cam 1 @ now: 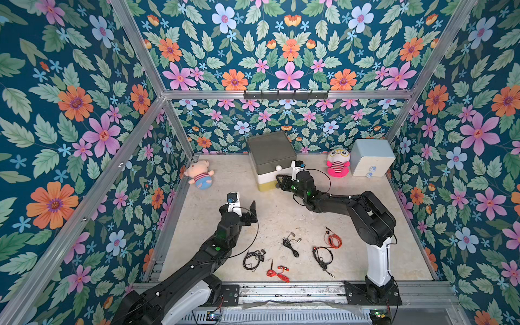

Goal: Place the wired earphones into the drawer by color
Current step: Open the drawer in the storage box.

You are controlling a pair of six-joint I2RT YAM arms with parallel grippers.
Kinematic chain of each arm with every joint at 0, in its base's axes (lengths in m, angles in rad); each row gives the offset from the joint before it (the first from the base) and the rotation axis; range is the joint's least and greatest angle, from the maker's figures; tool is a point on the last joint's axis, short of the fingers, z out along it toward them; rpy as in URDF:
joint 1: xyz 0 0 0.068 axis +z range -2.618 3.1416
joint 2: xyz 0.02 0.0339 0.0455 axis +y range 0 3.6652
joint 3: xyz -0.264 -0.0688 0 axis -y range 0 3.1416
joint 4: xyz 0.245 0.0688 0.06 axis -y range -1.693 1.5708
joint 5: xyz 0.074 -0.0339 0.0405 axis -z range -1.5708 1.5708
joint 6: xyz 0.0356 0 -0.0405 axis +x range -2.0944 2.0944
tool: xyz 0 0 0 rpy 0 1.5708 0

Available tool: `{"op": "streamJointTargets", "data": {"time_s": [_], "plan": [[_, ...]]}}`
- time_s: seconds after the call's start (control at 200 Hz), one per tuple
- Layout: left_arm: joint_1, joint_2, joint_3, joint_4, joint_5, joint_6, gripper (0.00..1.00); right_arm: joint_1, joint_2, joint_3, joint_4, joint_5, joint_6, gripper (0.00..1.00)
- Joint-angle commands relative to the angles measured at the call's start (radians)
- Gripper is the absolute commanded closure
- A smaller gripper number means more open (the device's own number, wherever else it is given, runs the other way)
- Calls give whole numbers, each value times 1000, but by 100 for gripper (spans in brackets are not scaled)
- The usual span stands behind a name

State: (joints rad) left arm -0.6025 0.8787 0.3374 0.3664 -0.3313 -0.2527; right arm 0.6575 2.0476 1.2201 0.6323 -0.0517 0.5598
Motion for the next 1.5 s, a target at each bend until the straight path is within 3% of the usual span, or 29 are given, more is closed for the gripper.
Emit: {"op": "streamJointTargets", "data": {"time_s": [0.0, 0.8, 1.495], "plan": [[0, 2, 4, 19, 8, 12, 1, 1, 18, 20, 27, 15, 12, 54], [0, 2, 8, 16, 8, 15, 1, 2, 58, 40, 41, 21, 33, 66], [0, -3, 6, 14, -2, 18, 1, 14, -63, -108, 74, 33, 37, 68]]}}
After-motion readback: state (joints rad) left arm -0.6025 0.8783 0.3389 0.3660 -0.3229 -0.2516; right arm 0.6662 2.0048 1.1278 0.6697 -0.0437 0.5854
